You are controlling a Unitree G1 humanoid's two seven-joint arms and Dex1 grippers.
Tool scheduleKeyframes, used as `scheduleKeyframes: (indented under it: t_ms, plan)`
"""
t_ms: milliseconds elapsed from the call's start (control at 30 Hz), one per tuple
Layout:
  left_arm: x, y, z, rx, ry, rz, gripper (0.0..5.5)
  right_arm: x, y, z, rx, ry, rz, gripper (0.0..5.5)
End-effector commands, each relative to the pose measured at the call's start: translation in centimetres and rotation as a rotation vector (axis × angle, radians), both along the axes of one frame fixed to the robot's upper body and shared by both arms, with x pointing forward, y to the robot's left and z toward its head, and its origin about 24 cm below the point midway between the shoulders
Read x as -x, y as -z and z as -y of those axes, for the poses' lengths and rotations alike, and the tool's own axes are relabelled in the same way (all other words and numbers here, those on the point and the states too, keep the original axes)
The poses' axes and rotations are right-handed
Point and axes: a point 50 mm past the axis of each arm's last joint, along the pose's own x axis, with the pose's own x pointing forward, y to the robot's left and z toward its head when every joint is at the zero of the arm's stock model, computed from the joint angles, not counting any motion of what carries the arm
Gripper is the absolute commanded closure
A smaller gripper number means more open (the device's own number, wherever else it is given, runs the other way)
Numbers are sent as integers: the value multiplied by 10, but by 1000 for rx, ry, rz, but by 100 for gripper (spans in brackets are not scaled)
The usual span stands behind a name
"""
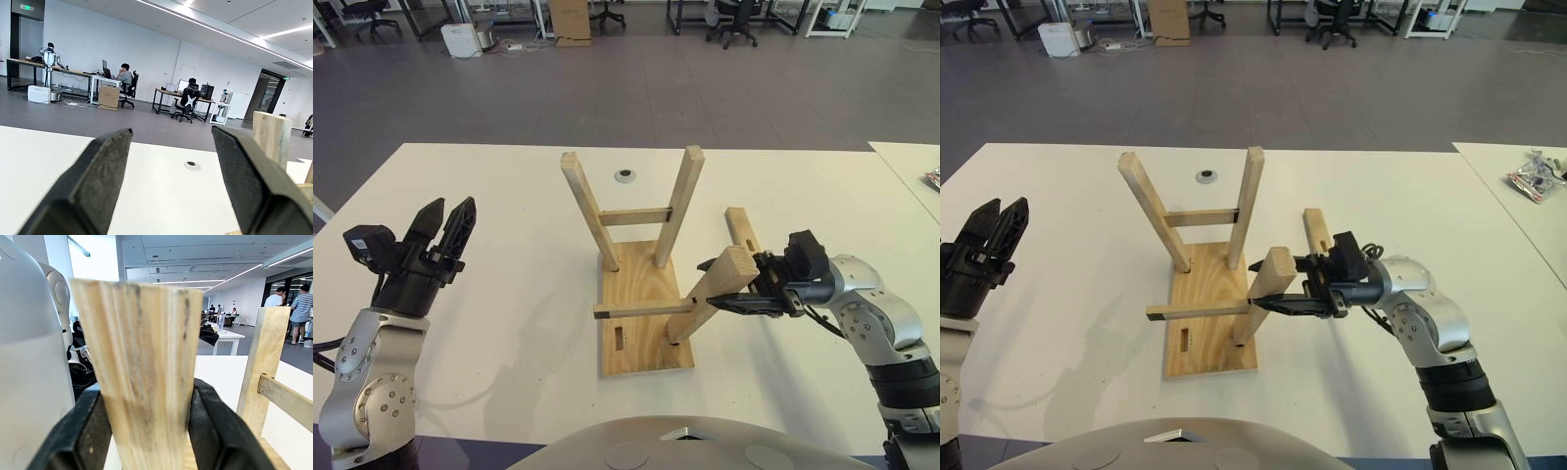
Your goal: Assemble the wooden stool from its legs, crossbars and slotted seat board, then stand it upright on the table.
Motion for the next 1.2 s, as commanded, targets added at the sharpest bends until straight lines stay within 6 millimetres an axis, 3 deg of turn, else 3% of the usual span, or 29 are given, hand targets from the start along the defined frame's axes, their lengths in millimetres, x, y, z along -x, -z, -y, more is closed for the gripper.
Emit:
scheduleKeyframes:
  t_ms: [33,400,567,733,800,833,1033,1133,1200]
  plan:
    - [-4,0,1,-11,10,-3,250,13,46,3,262,8,-126,345]
    - [-6,3,8,-8,17,-7,250,13,74,11,644,-35,-283,346]
    - [-5,6,11,5,3,-15,250,6,73,10,736,55,-220,346]
    - [-3,11,13,22,-13,-20,250,-12,47,0,509,156,-213,346]
    - [-4,12,14,29,-16,-19,250,-16,45,-1,499,171,-117,346]
    - [-4,13,14,31,-18,-19,250,-18,43,-2,497,176,-92,307]
    - [-4,16,17,47,-28,-11,250,-32,39,-3,508,224,-20,194]
    - [-3,18,17,48,-32,-14,250,-38,47,15,627,366,-33,154]
    - [-3,24,14,68,-60,-26,250,-53,49,28,696,611,-22,154]
